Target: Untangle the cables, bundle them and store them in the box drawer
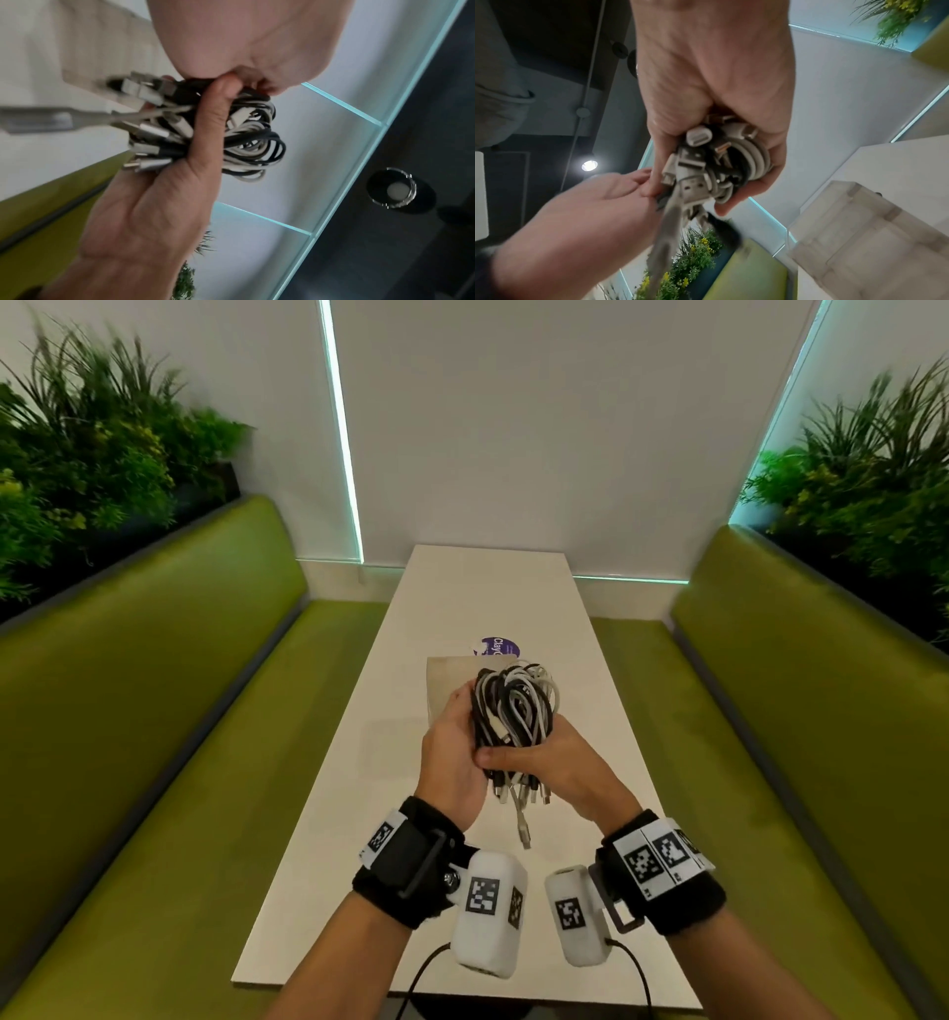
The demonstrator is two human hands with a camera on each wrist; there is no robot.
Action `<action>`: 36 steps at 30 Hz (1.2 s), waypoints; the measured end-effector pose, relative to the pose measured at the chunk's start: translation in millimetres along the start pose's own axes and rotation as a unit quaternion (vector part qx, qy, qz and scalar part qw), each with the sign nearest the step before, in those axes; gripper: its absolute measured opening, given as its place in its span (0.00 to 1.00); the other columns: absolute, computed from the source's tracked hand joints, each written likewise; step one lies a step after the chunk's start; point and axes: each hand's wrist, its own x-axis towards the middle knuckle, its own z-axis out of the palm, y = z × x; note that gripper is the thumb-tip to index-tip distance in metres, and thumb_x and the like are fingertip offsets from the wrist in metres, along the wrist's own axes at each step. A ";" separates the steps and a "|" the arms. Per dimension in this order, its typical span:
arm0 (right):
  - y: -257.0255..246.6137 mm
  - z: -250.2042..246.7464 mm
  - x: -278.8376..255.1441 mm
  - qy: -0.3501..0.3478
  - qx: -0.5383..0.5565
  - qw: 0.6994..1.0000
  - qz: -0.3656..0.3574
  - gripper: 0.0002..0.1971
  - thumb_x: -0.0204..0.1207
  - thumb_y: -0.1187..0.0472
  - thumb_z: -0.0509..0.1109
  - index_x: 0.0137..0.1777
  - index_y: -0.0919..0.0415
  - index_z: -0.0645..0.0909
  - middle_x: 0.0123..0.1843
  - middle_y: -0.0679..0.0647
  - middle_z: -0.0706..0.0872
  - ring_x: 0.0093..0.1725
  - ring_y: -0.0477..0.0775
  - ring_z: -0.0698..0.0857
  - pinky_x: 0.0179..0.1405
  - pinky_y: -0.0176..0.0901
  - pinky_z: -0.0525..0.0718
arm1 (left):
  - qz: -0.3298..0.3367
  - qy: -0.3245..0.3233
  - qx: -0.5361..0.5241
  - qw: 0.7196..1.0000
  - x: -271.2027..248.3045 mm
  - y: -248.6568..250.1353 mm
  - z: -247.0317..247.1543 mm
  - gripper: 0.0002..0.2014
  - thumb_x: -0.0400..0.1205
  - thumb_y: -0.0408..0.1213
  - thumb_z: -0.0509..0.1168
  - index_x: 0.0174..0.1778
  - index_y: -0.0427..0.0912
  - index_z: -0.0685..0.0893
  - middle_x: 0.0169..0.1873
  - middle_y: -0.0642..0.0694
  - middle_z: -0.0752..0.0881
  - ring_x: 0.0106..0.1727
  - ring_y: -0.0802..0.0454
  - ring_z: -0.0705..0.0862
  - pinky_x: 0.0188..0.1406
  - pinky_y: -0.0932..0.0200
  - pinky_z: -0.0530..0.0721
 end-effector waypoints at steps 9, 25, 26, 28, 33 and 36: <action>6.8 9.6 10.0 0.024 -0.078 0.996 -0.023 0.14 0.70 0.72 0.73 0.54 0.58 0.83 0.47 0.58 0.90 0.47 0.56 0.90 0.49 0.52 0.90 | 0.038 -0.065 0.271 0.960 12.7 -1.7 -9.2 0.45 0.59 0.46 0.83 0.70 0.53 0.69 0.61 0.45 0.83 0.63 0.47 0.84 0.52 0.55 0.87; -9.8 1.2 64.5 -0.255 -0.393 0.874 0.128 0.34 0.75 0.46 0.72 0.76 0.60 0.68 0.75 0.54 0.74 0.72 0.55 0.74 0.73 0.41 0.68 | 0.070 0.126 0.183 0.972 60.2 8.5 -71.3 0.17 0.67 0.21 0.76 0.47 0.37 0.80 0.42 0.31 0.86 0.40 0.39 0.87 0.42 0.45 0.88; -5.0 -2.7 73.5 -0.235 -0.397 0.876 0.139 0.33 0.76 0.47 0.70 0.77 0.63 0.67 0.77 0.55 0.72 0.73 0.57 0.73 0.72 0.43 0.70 | 0.069 0.153 0.187 0.968 63.9 13.4 -84.0 0.16 0.68 0.20 0.75 0.45 0.37 0.79 0.40 0.32 0.85 0.36 0.41 0.86 0.38 0.48 0.88; 10.3 -1.0 98.7 -0.142 -0.365 0.912 0.125 0.31 0.78 0.49 0.70 0.75 0.67 0.69 0.76 0.60 0.74 0.64 0.60 0.81 0.63 0.51 0.81 | 0.067 0.180 0.224 0.955 68.1 21.1 -106.5 0.15 0.69 0.20 0.75 0.43 0.38 0.78 0.37 0.36 0.84 0.30 0.45 0.84 0.32 0.54 0.85; 62.8 31.6 158.5 -0.042 -0.413 0.907 0.067 0.29 0.81 0.51 0.65 0.81 0.49 0.62 0.81 0.57 0.66 0.71 0.59 0.76 0.71 0.53 0.74 | 0.068 0.203 0.287 0.934 73.9 26.5 -137.7 0.17 0.67 0.22 0.77 0.42 0.40 0.78 0.36 0.40 0.85 0.32 0.47 0.84 0.34 0.53 0.85; 84.5 47.4 171.1 -0.047 -0.469 0.878 0.077 0.30 0.82 0.45 0.62 0.82 0.46 0.59 0.85 0.54 0.56 0.79 0.58 0.68 0.75 0.53 0.68 | 0.068 0.198 0.305 0.929 75.6 28.3 -146.5 0.17 0.66 0.23 0.77 0.44 0.38 0.78 0.37 0.39 0.86 0.33 0.46 0.85 0.34 0.54 0.85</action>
